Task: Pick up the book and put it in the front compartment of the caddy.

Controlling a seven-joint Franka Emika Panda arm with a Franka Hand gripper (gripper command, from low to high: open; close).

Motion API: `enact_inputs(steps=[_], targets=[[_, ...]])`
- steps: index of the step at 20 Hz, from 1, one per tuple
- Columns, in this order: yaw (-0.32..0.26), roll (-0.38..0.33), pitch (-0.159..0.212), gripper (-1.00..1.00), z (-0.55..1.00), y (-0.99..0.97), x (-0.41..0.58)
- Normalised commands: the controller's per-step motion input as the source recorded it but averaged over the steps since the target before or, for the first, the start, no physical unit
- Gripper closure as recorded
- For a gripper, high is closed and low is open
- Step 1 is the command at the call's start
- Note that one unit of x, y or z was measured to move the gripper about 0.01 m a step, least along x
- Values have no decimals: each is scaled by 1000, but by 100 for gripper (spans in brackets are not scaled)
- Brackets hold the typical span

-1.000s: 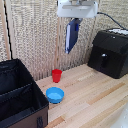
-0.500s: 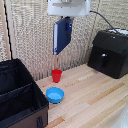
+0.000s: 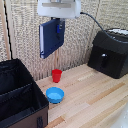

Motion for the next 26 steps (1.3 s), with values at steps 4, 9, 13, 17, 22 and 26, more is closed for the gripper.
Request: enact_inputs(steps=[4,9,13,17,22,26], targets=[[-70,-15,0,100,214,806,-102],[-73,-16,0,100,207,803,-89],[-83,-17,0,100,201,794,-56],[-88,-26,5,100,150,790,-49],[-104,-26,0,100,57,782,-72],[-110,-35,5,100,6,776,-66]])
